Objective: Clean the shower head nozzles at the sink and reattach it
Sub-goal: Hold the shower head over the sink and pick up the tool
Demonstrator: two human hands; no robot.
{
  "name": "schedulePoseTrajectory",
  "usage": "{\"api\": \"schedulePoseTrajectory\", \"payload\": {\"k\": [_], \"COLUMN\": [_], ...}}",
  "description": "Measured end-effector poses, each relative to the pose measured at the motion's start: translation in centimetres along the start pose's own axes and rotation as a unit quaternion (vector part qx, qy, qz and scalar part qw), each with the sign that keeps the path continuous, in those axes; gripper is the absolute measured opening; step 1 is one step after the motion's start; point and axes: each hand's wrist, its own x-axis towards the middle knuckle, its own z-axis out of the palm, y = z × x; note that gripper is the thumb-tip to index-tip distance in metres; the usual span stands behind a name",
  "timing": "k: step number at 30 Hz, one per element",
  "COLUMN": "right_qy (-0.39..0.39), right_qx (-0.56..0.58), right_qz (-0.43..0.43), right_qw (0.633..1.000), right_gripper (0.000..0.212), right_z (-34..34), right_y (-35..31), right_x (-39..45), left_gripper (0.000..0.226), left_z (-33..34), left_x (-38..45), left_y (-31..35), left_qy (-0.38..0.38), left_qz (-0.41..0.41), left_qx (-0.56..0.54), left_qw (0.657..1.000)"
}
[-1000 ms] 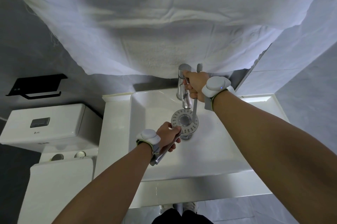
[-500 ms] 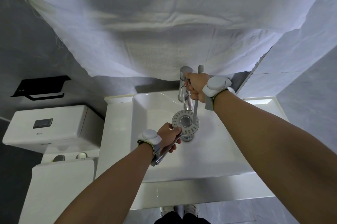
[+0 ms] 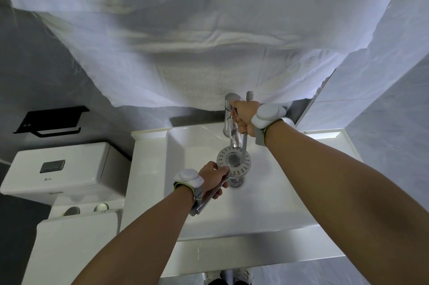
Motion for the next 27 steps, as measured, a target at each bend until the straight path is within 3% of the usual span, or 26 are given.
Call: {"api": "schedulePoseTrajectory", "payload": {"k": [8,12,15,18,22,24,27], "right_qy": [-0.036,-0.042,-0.05,-0.03,-0.002,0.016,0.076], "right_qx": [0.012,-0.096,-0.081,0.016,-0.029,-0.06,-0.117], "right_qz": [0.031,-0.018,-0.01,0.036,-0.015,-0.065,-0.139], "right_qw": [0.999,0.994,0.995,0.999,0.999,0.996,0.98], "right_gripper": [0.042,0.033,0.034,0.04,0.033,0.042,0.08], "right_z": [-0.4,-0.5,-0.6,-0.3,-0.5,-1.3,-3.0], "right_y": [-0.4,-0.6,-0.6,-0.5,0.0,1.4,5.9], "right_x": [0.4,0.7,0.7,0.1,-1.1,-1.9,-3.1], "left_gripper": [0.024,0.024,0.024,0.024,0.028,0.034,0.036], "left_z": [-0.1,0.0,0.0,0.0,-0.1,-0.1,-0.1], "left_x": [-0.4,-0.6,-0.7,-0.7,-0.7,-0.6,-0.2], "left_y": [0.1,0.2,0.4,0.4,0.0,-0.3,-0.9], "left_qy": [-0.004,-0.003,-0.005,-0.004,0.001,0.008,0.002], "left_qz": [-0.003,-0.004,-0.005,-0.008,-0.003,0.0,0.003], "left_qx": [0.013,0.021,0.025,0.024,0.019,0.015,-0.009], "left_qw": [1.0,1.0,1.0,1.0,1.0,1.0,1.0]}}
